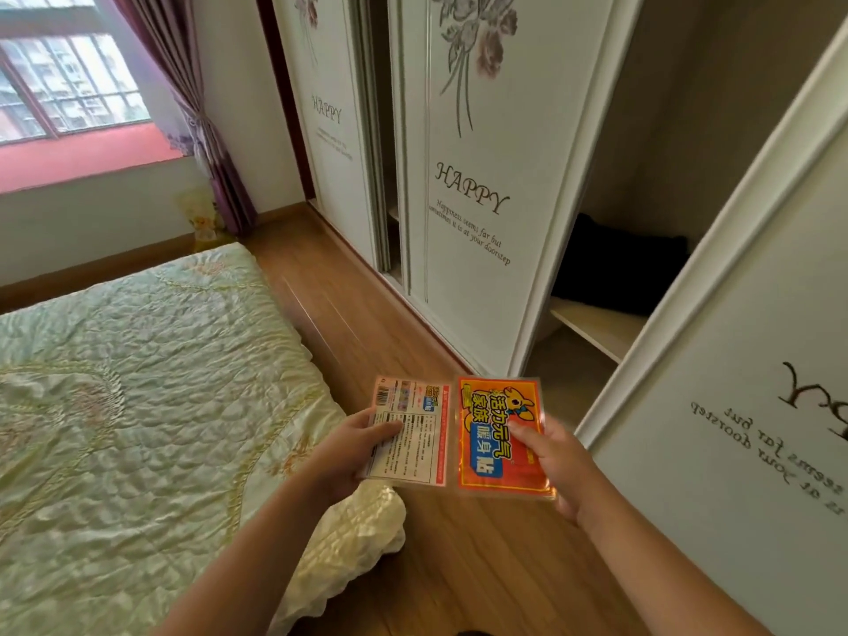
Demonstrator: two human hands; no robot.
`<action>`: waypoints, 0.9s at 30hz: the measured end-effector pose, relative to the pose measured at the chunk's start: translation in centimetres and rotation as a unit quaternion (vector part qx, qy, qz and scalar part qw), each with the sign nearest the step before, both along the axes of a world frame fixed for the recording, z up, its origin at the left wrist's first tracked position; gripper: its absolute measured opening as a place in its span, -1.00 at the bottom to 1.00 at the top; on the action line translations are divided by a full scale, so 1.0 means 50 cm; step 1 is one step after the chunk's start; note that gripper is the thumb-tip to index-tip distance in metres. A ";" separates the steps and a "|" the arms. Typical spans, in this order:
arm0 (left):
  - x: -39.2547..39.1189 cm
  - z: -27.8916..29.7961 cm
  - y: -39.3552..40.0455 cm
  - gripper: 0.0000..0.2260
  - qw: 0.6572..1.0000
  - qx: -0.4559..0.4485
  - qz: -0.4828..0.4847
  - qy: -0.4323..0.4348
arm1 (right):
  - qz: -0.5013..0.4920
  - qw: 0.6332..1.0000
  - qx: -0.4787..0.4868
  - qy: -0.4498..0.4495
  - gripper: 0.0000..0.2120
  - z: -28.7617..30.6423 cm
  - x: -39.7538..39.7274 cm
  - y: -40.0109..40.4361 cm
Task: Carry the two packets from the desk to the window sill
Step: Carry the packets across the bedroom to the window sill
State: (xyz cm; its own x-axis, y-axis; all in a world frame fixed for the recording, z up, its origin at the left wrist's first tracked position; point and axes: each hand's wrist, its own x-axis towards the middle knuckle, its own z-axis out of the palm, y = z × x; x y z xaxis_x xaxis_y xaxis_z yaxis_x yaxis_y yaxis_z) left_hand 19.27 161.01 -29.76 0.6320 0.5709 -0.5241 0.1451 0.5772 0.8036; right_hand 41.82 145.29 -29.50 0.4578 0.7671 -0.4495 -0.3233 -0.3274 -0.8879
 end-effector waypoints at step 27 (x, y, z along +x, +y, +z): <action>0.270 0.005 0.400 -0.77 0.990 -0.012 0.140 -0.007 | 0.129 0.991 -0.007 -0.023 -0.85 -0.010 0.361 0.535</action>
State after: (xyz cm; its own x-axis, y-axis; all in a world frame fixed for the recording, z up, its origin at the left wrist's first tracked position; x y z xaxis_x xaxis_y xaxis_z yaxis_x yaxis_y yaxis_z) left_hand 32.76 181.02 -29.51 0.4587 0.7116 -0.5322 -0.0343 0.6126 0.7897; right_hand 59.87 172.02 -29.97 0.2679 0.8552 -0.4437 -0.1869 -0.4056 -0.8947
